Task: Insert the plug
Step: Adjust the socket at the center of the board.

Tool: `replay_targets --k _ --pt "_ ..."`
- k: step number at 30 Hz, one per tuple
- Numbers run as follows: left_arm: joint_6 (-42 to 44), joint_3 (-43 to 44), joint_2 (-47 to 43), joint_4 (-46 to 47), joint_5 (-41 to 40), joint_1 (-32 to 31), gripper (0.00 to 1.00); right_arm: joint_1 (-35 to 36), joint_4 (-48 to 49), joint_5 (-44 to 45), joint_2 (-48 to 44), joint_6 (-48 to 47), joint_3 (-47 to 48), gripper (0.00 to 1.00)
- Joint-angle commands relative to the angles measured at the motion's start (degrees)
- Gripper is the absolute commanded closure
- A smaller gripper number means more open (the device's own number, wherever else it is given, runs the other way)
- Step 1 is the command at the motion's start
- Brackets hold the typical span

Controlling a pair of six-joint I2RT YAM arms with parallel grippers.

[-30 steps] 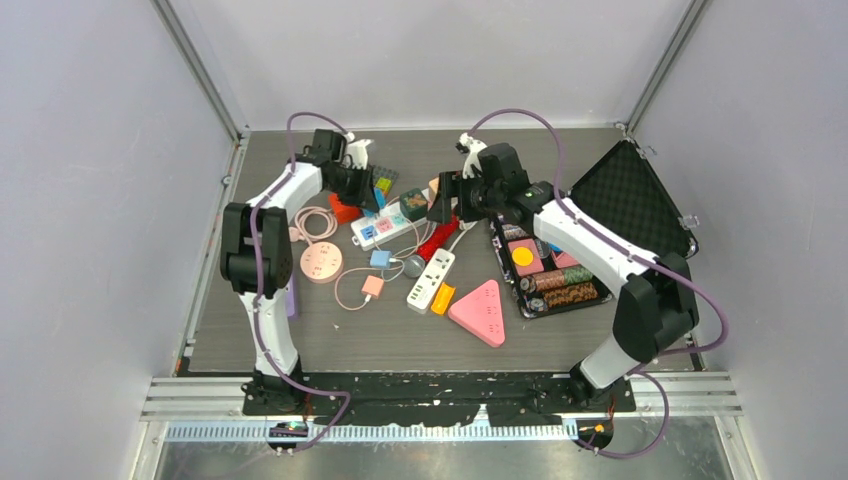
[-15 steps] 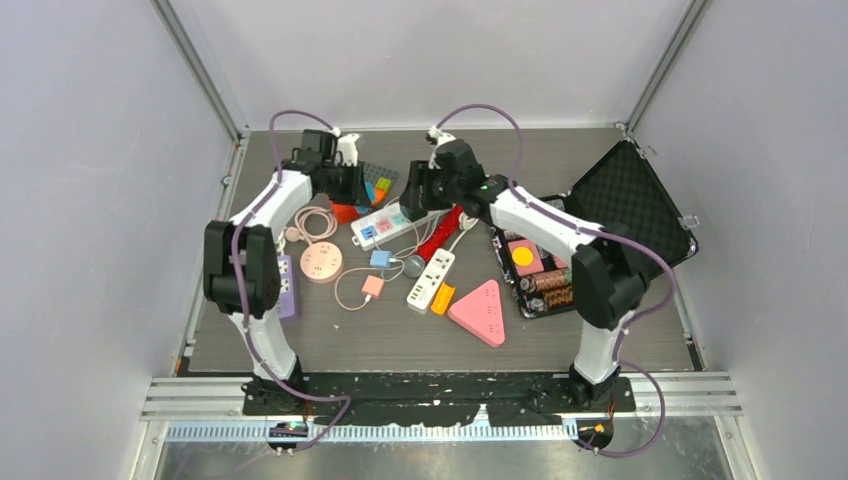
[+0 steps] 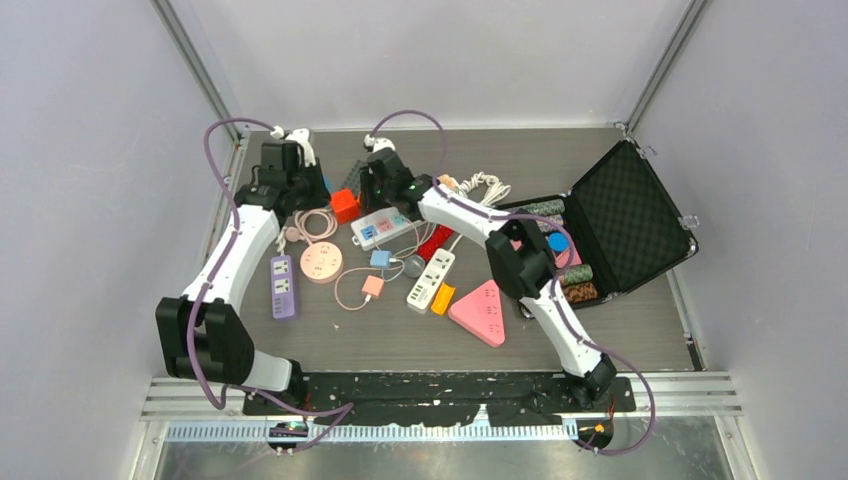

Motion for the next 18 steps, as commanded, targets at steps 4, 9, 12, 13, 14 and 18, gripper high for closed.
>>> replay_targets --k 4,9,12,13,14,18 --pt "-3.35 -4.03 -4.73 0.11 -3.15 0.04 1.00 2.05 -5.10 1.66 6.17 -3.83 8.34 0.65" --pt "-2.62 -5.27 -5.29 -0.09 -3.23 0.04 1.00 2.49 -9.51 1.38 10.49 -6.01 12.54 0.65" --pt "-2.10 -5.42 -5.24 -0.14 -2.91 0.02 1.00 2.72 -12.42 1.06 10.65 -7.34 11.96 0.66" --pt "-2.07 -5.50 -5.22 -0.10 -2.61 0.02 1.00 2.71 -13.20 0.89 10.13 -8.09 10.10 0.67" --pt "-2.06 -5.56 -5.22 0.01 -2.42 0.02 1.00 2.71 -13.22 0.80 8.51 -8.40 8.63 0.68" --pt "-2.45 -6.13 -5.12 0.85 -1.58 0.04 1.00 2.75 -13.07 -0.70 2.67 -10.02 0.43 0.70"
